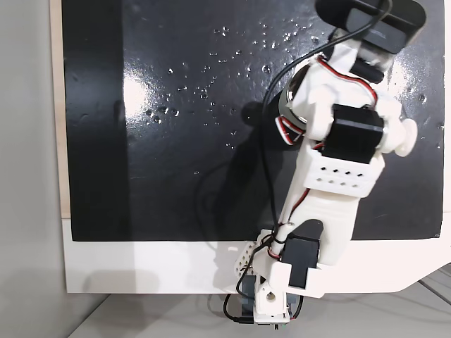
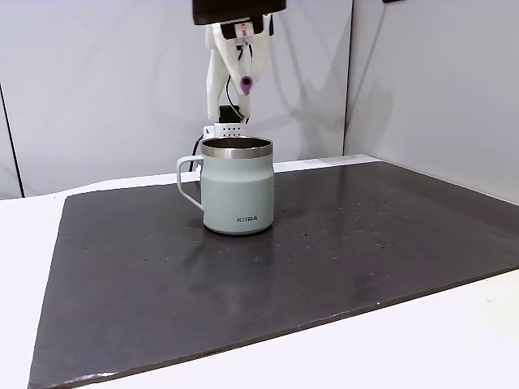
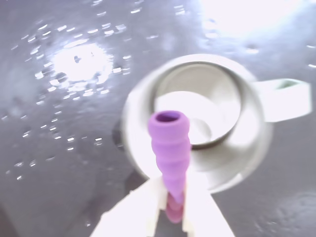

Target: Grasp a pengrip and put it in the cup.

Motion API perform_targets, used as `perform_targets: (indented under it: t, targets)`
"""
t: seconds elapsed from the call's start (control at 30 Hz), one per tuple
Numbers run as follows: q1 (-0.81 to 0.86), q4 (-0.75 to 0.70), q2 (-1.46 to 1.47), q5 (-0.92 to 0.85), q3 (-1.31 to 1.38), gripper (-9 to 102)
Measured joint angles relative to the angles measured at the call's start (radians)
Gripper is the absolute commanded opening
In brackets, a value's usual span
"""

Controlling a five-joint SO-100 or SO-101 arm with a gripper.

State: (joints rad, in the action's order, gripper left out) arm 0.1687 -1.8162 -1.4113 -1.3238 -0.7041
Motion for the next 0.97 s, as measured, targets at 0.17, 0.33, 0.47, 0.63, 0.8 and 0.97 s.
perform_targets:
  t: [0.17,0.33,0.47,0.63,0.8,0.97]
  targets:
    - [0.058,0.0,0.031,-0.017,0.003,0]
    - [0.06,0.0,0.043,-0.017,0.003,6]
    - [0.063,0.0,0.054,-0.017,0.003,26]
    - [0.066,0.0,0.052,-0.017,0.003,30]
    - [0.077,0.0,0.052,-0.018,0.003,30]
    - [0.086,0.0,0.052,-0.029,0.003,30]
